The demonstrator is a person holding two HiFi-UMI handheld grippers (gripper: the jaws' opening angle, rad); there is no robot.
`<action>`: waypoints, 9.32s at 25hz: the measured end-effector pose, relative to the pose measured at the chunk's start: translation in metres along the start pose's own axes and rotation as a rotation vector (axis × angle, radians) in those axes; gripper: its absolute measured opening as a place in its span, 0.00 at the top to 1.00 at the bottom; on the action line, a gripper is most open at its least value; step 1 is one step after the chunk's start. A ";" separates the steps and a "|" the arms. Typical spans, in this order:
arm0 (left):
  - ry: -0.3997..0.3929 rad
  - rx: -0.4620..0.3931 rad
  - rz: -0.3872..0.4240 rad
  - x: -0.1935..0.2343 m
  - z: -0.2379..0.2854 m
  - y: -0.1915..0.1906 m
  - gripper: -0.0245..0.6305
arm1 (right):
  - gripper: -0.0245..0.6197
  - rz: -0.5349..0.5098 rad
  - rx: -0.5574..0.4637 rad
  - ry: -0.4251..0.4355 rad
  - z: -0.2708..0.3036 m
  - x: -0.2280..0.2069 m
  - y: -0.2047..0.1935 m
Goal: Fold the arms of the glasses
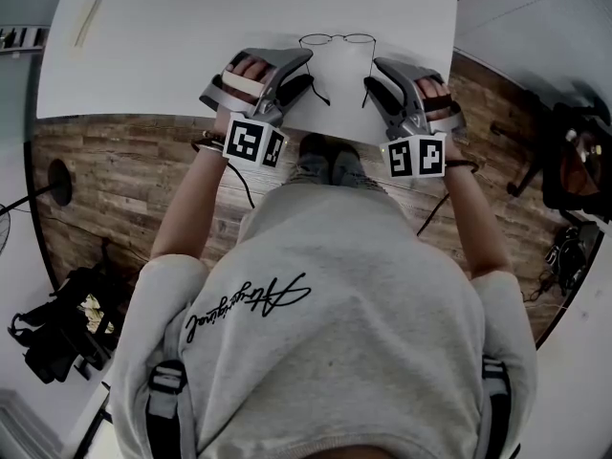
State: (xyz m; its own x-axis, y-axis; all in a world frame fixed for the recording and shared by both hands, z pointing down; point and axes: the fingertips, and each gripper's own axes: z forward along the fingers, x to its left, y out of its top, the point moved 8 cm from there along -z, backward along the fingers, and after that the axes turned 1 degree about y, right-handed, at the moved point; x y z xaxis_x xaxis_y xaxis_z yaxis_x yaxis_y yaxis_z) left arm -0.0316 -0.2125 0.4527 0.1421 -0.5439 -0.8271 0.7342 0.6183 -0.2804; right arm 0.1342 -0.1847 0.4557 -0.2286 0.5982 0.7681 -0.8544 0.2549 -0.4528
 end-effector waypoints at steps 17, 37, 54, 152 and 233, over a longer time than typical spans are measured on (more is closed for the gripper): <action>-0.022 -0.029 0.047 -0.010 0.001 0.003 0.79 | 0.87 -0.020 0.003 0.013 0.002 0.003 0.000; 0.117 -0.089 -0.302 0.027 -0.007 -0.004 0.96 | 0.96 0.271 -0.037 -0.093 -0.006 -0.038 0.010; 0.010 -0.336 -1.042 0.029 -0.024 -0.002 0.96 | 0.96 0.823 0.002 0.149 -0.032 -0.060 0.002; -0.003 -0.337 -1.146 0.016 -0.018 -0.015 0.96 | 0.93 0.607 -0.077 0.700 0.017 -0.035 -0.050; -0.255 -0.049 -0.634 0.021 0.033 0.020 0.74 | 0.87 0.537 -0.075 0.589 0.009 -0.026 -0.045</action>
State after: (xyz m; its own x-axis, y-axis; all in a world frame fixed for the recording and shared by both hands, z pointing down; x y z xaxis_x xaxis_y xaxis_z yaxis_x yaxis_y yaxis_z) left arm 0.0084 -0.2304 0.4456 -0.1492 -0.9222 -0.3567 0.6967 0.1580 -0.6998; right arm 0.1741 -0.2185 0.4602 -0.2987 0.9510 0.0806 -0.6590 -0.1444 -0.7381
